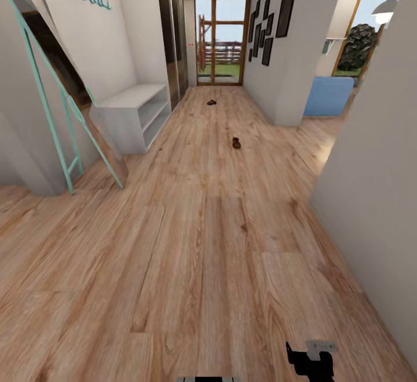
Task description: Pick up the two gym shoes and the two sandals from the corridor floor and place them onto the hallstand (shoe rack) in the corridor, making sure they are on the rack and not on the floor. Arrange them so the two gym shoes are next to each other and the two sandals are next to each other.
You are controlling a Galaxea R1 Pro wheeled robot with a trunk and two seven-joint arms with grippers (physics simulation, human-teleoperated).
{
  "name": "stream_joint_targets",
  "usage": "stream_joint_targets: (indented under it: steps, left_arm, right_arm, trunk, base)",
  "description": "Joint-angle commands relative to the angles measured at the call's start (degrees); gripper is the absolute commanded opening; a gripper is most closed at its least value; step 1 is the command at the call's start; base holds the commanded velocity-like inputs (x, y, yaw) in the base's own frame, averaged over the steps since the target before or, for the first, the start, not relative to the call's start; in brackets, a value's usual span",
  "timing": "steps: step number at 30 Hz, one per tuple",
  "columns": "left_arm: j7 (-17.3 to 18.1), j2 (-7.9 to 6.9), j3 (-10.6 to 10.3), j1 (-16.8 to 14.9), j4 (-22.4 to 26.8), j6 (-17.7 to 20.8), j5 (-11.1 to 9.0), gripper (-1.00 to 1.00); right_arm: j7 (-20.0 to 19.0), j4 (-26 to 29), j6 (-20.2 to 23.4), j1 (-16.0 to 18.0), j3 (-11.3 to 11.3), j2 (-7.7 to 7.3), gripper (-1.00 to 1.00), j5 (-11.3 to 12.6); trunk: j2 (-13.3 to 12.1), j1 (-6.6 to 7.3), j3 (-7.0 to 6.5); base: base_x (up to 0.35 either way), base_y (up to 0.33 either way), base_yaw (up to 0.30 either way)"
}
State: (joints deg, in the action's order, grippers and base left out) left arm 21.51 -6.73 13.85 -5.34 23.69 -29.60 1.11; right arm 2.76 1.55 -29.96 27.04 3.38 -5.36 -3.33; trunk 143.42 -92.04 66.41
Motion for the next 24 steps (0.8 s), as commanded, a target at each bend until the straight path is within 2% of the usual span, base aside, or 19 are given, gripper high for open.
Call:
stream_joint_targets:
  steps: [1, 24]
  left_arm:
    - [0.55, 0.05, 0.47, -0.06, -0.05, -0.07, 0.12, 1.00]
    - [0.55, 0.05, 0.48, -0.03, -0.05, -0.10, 0.11, 1.00]
  right_arm:
    - [0.14, -0.06, -0.18, 0.03, 0.33, 0.00, 1.00, -0.37]
    - [0.21, -0.06, -0.18, 0.03, 0.32, 0.03, 1.00, -0.37]
  trunk:
    - [0.01, -0.02, 0.05]
    - [0.01, -0.02, 0.05]
  base:
    - [0.339, 0.089, 0.000]
    - [0.339, 0.089, 0.000]
